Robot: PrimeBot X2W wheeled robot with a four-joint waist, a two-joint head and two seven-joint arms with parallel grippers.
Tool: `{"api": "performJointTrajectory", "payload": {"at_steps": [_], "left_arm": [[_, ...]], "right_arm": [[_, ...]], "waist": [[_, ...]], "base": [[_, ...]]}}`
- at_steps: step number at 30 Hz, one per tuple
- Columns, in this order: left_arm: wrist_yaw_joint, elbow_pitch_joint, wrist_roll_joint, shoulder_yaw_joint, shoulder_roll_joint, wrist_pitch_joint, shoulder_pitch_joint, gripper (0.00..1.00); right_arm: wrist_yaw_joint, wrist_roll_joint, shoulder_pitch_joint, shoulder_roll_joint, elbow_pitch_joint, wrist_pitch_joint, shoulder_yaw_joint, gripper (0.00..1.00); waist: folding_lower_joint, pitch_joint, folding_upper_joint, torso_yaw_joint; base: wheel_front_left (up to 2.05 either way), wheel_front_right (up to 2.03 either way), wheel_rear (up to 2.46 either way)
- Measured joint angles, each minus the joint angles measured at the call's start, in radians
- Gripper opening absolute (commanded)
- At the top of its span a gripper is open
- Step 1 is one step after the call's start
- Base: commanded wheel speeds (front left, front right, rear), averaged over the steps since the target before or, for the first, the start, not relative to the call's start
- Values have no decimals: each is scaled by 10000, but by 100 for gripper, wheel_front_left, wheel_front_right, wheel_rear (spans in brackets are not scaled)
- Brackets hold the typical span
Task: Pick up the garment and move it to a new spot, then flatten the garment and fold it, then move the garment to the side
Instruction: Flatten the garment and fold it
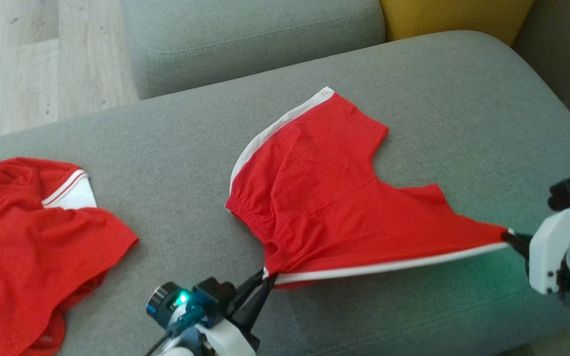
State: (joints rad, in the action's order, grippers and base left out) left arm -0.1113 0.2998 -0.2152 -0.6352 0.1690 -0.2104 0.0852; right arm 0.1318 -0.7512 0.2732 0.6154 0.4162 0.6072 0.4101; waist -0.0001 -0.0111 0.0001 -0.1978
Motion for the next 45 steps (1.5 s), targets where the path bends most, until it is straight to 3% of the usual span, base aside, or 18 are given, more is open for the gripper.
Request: {"api": "performJointTrajectory", "payload": {"at_steps": [9,16,29,45], "left_arm": [[295,-384,-161,196,0,297,521,0],[328,-305,-132,332,-180,443,1983,0],[219,1039,40,-12,-917,460,4314,0],[330,2451,-583,-683,-1367,-71,6409,0]], "right_arm": [[0,844,276,-349,-788,740,-989,0],[0,1365,1995,-608,-731,1346,-1423,0],[0,2036,5230,-752,1022,2115,-1344,0],[0,2909,8065,-1032,3244,1546,-918,0]], "waist": [[0,427,0,252],[0,1167,0,658],[1,2687,-1,1907],[2,4364,-1,3132]], "base": [[0,0,0],[0,0,0],[0,0,0],[0,0,0]]}}
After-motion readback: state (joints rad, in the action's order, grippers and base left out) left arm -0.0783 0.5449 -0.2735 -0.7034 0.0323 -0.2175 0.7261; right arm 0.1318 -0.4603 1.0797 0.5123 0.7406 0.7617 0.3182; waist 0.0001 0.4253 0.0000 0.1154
